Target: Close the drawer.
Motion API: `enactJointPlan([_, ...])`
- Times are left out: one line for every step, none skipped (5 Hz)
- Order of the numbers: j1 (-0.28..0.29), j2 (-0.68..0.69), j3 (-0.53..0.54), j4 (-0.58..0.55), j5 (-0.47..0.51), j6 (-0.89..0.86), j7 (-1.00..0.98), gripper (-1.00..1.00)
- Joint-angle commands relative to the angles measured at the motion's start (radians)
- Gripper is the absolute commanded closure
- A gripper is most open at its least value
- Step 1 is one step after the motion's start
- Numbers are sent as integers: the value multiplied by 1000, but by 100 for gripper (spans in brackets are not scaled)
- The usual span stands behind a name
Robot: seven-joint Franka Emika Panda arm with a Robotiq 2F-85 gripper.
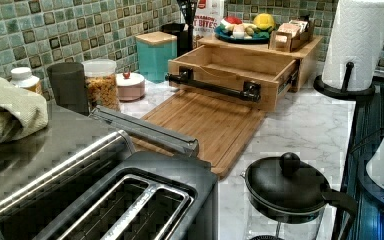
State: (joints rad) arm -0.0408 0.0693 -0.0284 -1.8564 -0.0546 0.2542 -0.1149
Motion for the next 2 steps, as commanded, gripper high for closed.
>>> enactJointPlan([0, 0, 0, 0, -6, 0, 0, 100])
enactJointPlan([-25, -29, 21, -40, 15, 57, -41, 100])
